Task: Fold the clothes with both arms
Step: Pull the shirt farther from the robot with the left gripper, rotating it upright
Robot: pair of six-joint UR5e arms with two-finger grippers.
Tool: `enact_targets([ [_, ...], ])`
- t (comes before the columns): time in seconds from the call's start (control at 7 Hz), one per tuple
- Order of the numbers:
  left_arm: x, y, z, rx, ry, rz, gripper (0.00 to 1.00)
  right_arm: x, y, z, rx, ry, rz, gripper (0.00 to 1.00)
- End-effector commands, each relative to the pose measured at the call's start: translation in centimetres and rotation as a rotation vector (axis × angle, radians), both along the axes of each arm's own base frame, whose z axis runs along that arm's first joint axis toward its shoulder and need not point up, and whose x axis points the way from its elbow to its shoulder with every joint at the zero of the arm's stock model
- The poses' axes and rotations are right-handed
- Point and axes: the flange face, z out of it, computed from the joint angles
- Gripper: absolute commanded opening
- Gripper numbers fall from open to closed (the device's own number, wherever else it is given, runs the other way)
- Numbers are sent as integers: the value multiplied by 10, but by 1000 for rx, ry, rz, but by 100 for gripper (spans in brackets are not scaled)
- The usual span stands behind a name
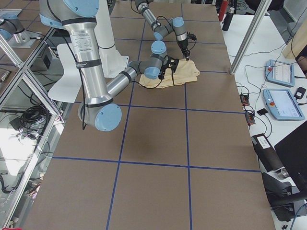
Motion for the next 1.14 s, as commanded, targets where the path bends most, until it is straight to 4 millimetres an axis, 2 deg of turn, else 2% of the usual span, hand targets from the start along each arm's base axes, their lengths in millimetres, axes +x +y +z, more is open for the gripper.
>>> enact_targets([
  [0.0,10,-27,-8,90,11,-68,0,0,-1,2,-2,4,3,100],
  [0.29,10,-28,-5,110,20,-69,0,1,-2,3,-2,6,8,100],
  [0.43,-2,-39,-4,157,-11,-61,78,0,-3,4,2,11,17,100],
  [0.57,-25,-58,-7,223,-52,-46,99,-2,-6,7,25,25,21,100],
  [0.71,-48,-70,-6,198,-24,19,99,-6,-9,13,127,63,-20,100],
  [0.86,-69,-61,0,194,8,58,99,-19,-16,19,182,95,-51,100],
  [1.0,-93,-36,16,217,26,61,99,-50,-30,15,257,156,-99,100],
])
